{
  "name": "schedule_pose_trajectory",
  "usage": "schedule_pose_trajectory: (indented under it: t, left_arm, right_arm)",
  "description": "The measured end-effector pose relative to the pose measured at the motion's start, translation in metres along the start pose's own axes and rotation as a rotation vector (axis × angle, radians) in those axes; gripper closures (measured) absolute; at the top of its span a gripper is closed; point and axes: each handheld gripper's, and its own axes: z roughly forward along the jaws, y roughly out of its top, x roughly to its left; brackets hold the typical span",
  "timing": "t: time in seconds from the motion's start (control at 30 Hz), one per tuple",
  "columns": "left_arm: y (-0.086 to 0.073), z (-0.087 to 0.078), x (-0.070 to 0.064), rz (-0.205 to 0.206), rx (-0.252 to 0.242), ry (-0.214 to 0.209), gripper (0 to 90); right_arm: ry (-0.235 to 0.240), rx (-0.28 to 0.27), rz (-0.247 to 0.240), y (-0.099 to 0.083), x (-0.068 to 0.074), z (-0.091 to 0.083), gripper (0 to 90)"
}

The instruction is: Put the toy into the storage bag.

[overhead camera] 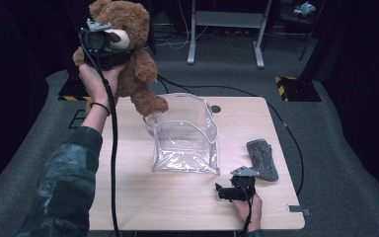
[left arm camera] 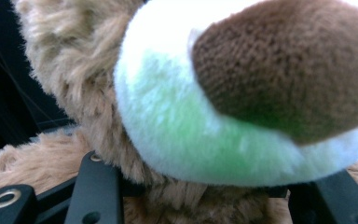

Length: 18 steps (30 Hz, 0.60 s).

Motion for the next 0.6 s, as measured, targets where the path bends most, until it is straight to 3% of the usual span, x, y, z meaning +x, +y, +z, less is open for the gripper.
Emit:
schedule_pose_trajectory:
  t: [0.17,0.23,0.6]
  left_arm:
    - [0.0,0.008,-0.02,-0.014,-0.008,-0.063,46.8]
    - [-0.001,0.011,-0.027,-0.002,-0.001,-0.085,46.8]
    - [-0.005,0.029,-0.061,-0.005,-0.008,-0.152,46.7]
  right_arm:
    - [0.001,-0.001,0.001,0.0,0.0,0.0,4.8]
    - [0.002,-0.002,0.001,0.0,0.0,0.0,4.8]
    - [0.0,-0.001,-0.001,0.0,-0.001,0.0,4.8]
